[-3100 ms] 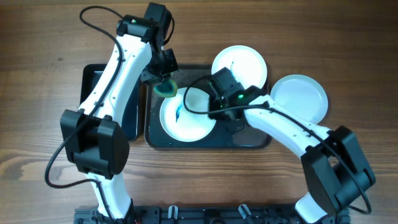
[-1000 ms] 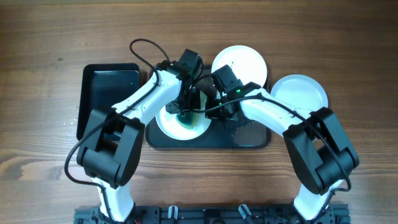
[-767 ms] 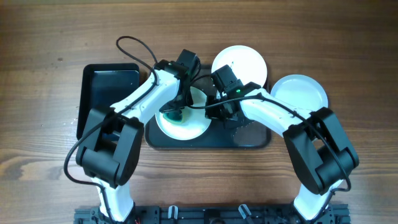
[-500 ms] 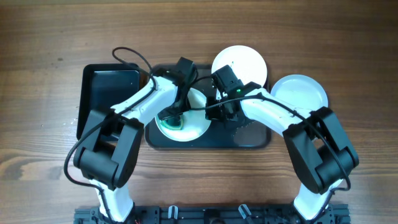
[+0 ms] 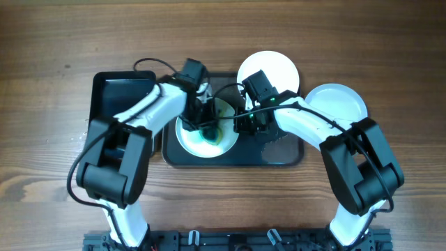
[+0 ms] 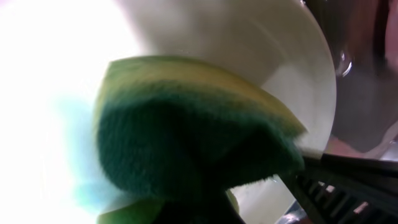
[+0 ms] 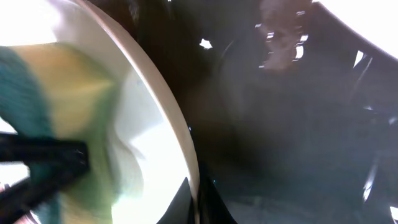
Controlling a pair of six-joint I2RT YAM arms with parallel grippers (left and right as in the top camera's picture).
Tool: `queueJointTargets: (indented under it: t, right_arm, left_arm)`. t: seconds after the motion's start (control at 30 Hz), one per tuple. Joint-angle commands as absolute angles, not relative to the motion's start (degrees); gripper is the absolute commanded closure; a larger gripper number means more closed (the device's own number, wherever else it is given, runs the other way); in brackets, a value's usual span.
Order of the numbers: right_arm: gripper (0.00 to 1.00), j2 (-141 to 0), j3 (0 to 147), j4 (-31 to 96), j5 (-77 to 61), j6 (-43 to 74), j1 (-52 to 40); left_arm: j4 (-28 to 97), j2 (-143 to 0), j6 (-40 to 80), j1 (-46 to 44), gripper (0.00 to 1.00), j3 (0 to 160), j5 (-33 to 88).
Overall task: Clean dirty plates on tray and stack at the side
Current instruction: 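Scrub the tilted plate with the sponge in the left gripper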
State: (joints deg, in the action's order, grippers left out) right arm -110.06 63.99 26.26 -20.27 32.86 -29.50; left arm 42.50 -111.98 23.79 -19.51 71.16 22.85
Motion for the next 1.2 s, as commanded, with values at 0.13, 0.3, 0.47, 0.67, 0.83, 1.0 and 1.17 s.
queueJointTargets:
  t: [0.13, 0.3, 0.47, 0.67, 0.83, 1.0, 1.17]
  right_arm:
    - [0.96, -111.2, 63.4, 25.1, -24.5, 31.7, -30.3]
    - [0.96, -111.2, 63.4, 25.1, -24.5, 31.7, -30.3]
    - [0.96, -111.2, 63.4, 25.1, -24.5, 31.7, -30.3]
    - [0.96, -111.2, 63.4, 25.1, -24.5, 31.7, -30.3]
    - [0.96, -111.2, 63.4, 25.3, -24.2, 31.7, -30.3]
    - [0.96, -111.2, 63.4, 25.1, -24.0, 32.1, -30.3]
    - [0.96, -111.2, 63.4, 25.3, -24.0, 32.2, -30.3]
  left_arm:
    - [51.5, -113.3, 28.0, -12.9, 0.96, 73.1, 3.8]
    - [54.0, -113.3, 25.7, -17.5, 0.96, 73.1, 9.3]
    - [52.5, -113.3, 11.7, -20.8, 0.96, 73.1, 28.3]
    - [48.0, -113.3, 34.3, -18.3, 0.96, 73.2, 6.7]
    - [55.1, -113.3, 38.3, -16.7, 0.96, 76.2, -10.8]
    - [57.7, -113.4, 31.9, -17.8, 0.96, 76.0, 2.3]
    - [57.2, -113.4, 18.9, -20.8, 0.96, 76.0, 22.3]
